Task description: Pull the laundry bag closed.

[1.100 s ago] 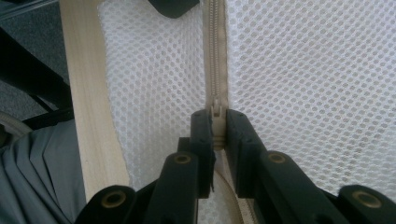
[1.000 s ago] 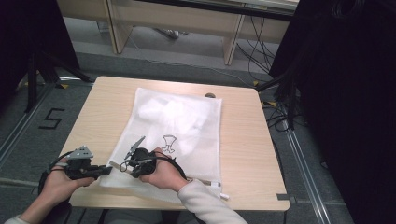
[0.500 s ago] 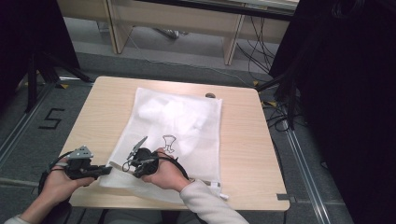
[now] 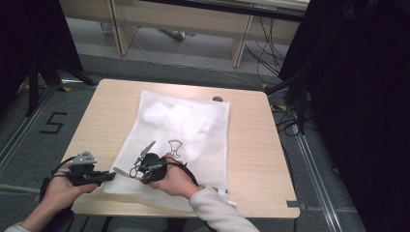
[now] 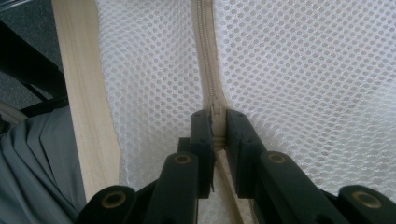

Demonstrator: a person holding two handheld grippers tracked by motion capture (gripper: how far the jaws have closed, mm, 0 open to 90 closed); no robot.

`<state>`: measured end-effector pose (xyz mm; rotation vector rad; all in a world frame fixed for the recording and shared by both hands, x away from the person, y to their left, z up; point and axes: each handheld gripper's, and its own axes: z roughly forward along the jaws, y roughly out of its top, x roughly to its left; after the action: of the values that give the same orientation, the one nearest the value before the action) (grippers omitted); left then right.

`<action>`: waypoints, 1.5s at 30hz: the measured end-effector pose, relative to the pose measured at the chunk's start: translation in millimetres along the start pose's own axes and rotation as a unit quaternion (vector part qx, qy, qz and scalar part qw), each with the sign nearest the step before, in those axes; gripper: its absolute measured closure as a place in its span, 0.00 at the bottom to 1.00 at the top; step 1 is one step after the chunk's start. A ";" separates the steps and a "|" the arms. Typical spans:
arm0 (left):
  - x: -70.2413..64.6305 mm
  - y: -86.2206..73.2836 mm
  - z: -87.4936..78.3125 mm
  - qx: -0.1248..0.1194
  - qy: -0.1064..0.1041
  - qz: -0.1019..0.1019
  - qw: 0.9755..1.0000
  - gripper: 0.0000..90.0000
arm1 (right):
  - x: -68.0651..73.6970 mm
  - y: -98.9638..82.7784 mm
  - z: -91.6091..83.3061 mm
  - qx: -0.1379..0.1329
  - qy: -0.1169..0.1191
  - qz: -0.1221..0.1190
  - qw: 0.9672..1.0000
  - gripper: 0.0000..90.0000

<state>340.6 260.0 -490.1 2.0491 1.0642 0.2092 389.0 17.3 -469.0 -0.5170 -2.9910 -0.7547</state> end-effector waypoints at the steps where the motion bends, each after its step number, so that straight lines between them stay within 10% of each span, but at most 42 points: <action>1: -0.1 -0.1 0.0 0.000 -0.001 -0.001 1.000 0.95 | 0.0 -0.3 -0.2 0.000 0.002 0.001 1.000 0.91; 45: -0.5 -0.5 0.9 0.004 -0.002 -0.007 1.000 0.95 | -3.5 -9.7 -6.9 0.011 -0.003 0.004 1.000 0.91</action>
<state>340.4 259.3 -490.9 2.0483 1.0786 0.1945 388.7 5.0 -467.7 -0.5314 -2.9967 -0.7190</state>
